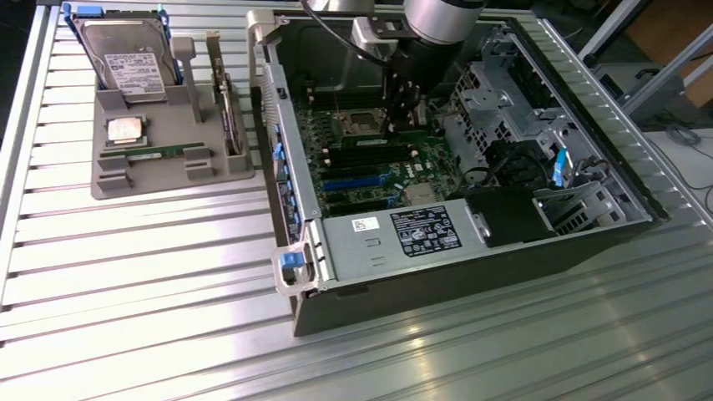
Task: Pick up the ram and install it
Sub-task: 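Insert the ram into the slot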
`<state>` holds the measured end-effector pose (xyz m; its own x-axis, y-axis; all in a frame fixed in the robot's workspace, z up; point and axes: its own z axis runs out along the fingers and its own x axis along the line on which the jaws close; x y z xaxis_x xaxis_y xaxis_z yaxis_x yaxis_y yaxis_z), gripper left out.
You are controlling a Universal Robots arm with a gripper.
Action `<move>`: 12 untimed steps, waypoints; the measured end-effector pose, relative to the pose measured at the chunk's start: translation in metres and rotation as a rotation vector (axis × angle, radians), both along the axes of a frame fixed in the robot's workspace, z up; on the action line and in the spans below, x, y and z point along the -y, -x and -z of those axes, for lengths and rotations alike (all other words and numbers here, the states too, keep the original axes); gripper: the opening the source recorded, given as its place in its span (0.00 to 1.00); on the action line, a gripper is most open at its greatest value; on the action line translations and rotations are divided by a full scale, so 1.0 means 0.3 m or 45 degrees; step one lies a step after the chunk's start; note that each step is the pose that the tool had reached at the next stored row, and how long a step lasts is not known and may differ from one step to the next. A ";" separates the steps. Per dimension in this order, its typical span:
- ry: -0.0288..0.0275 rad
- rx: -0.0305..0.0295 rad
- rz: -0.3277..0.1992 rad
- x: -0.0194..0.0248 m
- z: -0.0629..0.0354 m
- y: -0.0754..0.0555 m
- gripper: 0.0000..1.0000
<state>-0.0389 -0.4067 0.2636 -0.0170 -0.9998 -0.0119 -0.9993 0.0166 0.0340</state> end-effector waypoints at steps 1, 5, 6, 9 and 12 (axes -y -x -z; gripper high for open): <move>0.0000 0.0000 0.000 0.000 0.002 0.000 0.12; 0.0004 -0.0001 -0.009 0.000 0.011 0.005 0.12; 0.0003 0.0000 -0.021 0.000 0.012 0.005 0.12; 0.0001 0.0001 -0.041 0.000 0.017 0.008 0.12; 0.0001 0.0000 -0.042 0.001 0.032 0.018 0.12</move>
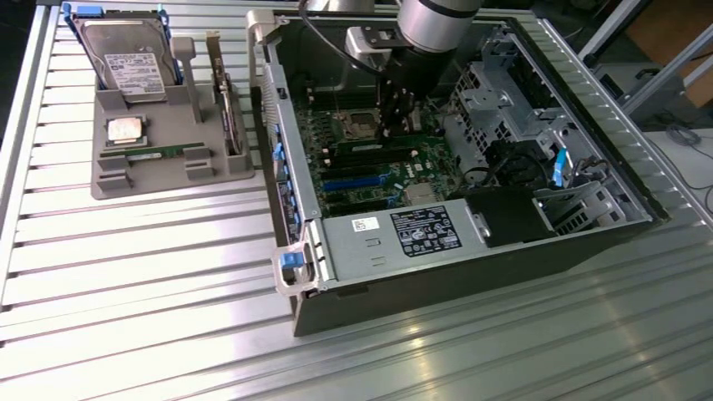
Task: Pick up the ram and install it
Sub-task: 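Insert the ram into the slot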
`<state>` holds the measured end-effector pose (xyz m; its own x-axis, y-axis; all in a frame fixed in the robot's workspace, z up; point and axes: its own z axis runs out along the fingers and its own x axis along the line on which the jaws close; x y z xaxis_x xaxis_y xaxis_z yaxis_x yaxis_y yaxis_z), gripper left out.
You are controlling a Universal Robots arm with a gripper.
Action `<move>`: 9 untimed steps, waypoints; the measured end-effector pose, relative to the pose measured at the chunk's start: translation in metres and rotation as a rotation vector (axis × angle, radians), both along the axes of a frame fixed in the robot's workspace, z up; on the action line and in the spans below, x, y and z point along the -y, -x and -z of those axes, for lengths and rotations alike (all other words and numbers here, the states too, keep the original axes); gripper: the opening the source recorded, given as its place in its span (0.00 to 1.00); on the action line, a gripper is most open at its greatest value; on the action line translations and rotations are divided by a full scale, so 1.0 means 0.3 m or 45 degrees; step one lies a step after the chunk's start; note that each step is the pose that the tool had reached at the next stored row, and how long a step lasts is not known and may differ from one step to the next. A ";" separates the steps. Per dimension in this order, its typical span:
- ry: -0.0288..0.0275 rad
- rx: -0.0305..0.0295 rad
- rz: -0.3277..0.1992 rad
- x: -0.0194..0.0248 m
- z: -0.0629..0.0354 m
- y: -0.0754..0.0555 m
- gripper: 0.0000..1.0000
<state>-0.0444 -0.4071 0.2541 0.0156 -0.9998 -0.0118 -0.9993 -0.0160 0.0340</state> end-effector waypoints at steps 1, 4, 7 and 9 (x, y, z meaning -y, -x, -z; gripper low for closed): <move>0.0001 0.0000 0.000 0.000 0.004 0.000 0.12; 0.0001 0.0000 0.000 0.000 0.017 0.000 0.12; 0.0001 -0.0001 0.000 0.000 0.027 0.000 0.12; 0.0001 0.0000 0.000 0.000 0.036 0.000 0.12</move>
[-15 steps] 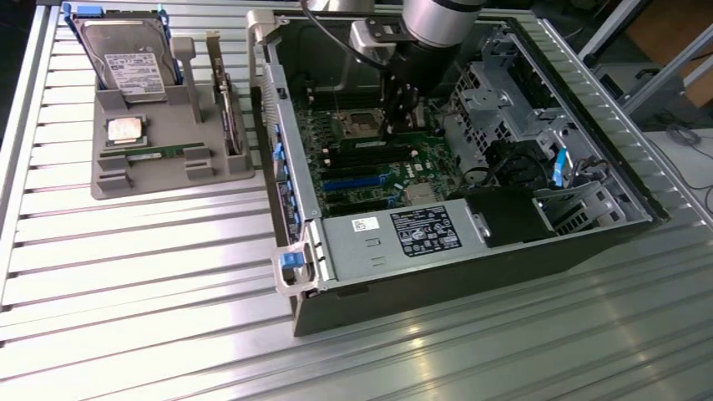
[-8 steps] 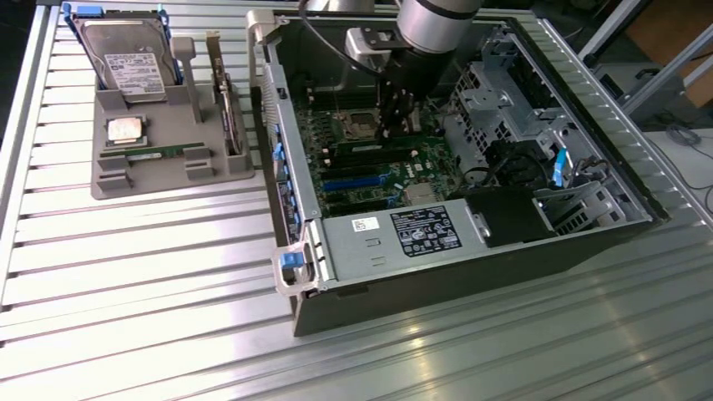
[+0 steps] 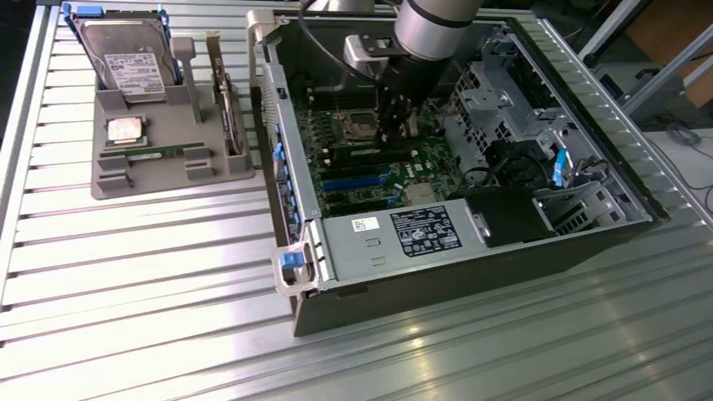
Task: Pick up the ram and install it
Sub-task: 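Insert the ram into the slot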
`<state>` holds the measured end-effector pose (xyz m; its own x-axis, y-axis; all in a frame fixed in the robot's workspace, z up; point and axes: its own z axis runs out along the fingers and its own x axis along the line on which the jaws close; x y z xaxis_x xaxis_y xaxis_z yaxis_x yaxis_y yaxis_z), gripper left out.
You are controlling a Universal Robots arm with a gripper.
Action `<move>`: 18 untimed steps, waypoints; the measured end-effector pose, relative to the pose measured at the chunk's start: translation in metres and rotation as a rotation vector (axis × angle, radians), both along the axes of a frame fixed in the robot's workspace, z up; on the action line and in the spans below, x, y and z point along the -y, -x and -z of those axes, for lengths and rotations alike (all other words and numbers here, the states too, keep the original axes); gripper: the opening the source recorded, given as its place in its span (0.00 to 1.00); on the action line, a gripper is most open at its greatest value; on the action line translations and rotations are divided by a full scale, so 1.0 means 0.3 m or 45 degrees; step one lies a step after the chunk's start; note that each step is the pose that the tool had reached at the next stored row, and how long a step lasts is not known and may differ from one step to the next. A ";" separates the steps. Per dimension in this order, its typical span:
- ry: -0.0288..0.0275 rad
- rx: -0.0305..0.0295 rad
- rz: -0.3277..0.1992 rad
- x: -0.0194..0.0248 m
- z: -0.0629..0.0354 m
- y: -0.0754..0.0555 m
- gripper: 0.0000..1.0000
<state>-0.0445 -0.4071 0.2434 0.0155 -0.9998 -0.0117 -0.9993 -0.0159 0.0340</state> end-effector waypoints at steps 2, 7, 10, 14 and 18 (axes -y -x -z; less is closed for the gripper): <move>0.0000 0.0000 0.000 0.000 0.005 0.000 0.12; 0.0001 -0.0001 0.000 0.000 0.015 0.006 0.12; 0.0002 -0.0001 0.000 0.000 0.022 0.006 0.12; -0.0002 0.0001 0.000 0.001 0.024 0.006 0.12; -0.0003 0.0017 0.000 0.002 0.023 0.006 0.12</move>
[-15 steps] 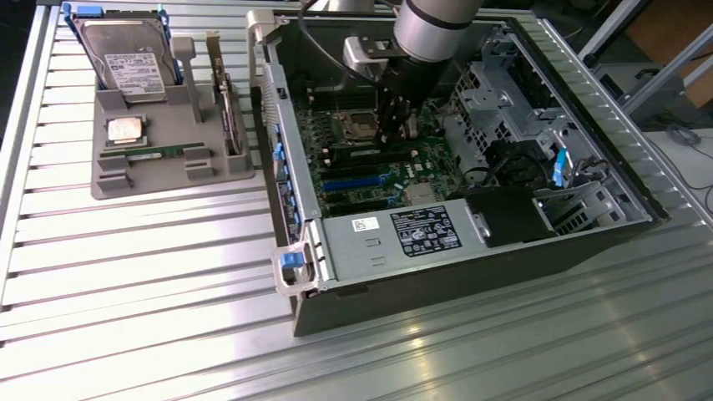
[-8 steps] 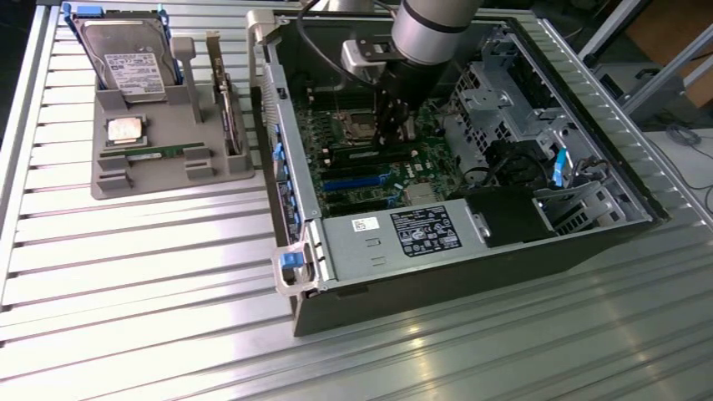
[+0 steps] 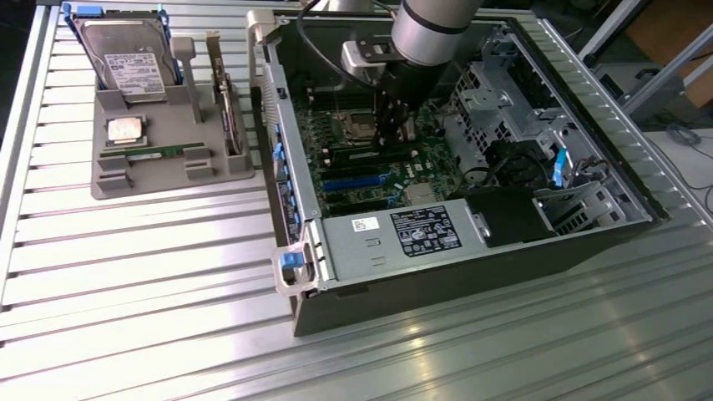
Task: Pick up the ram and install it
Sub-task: 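Insert the ram into the slot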
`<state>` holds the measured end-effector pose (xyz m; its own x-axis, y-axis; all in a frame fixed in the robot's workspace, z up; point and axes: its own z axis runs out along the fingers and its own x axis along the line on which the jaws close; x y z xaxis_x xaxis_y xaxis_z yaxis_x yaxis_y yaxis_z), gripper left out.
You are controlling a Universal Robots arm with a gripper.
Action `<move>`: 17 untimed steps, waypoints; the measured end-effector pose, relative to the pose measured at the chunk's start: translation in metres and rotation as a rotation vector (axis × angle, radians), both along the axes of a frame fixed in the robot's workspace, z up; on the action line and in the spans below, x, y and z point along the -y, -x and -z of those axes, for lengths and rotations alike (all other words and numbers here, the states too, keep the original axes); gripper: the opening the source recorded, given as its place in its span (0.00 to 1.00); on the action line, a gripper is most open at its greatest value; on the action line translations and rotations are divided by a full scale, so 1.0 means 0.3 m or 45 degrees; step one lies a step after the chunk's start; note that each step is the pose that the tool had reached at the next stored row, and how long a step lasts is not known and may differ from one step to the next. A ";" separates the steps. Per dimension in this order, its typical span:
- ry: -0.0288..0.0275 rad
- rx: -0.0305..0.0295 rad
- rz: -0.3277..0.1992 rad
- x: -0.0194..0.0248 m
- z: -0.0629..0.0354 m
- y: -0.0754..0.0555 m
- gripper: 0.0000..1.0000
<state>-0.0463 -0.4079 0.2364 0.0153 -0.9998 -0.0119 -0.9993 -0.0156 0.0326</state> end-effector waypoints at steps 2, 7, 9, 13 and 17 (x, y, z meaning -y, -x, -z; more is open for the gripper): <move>-0.0001 0.0011 0.000 0.000 -0.003 0.000 0.12; 0.0002 0.0016 0.002 0.007 -0.007 0.000 0.12; 0.0004 0.0016 0.004 0.016 -0.006 0.000 0.12; 0.0005 0.0016 0.010 0.022 -0.005 0.000 0.12; 0.0007 0.0013 0.012 0.022 0.005 0.000 0.12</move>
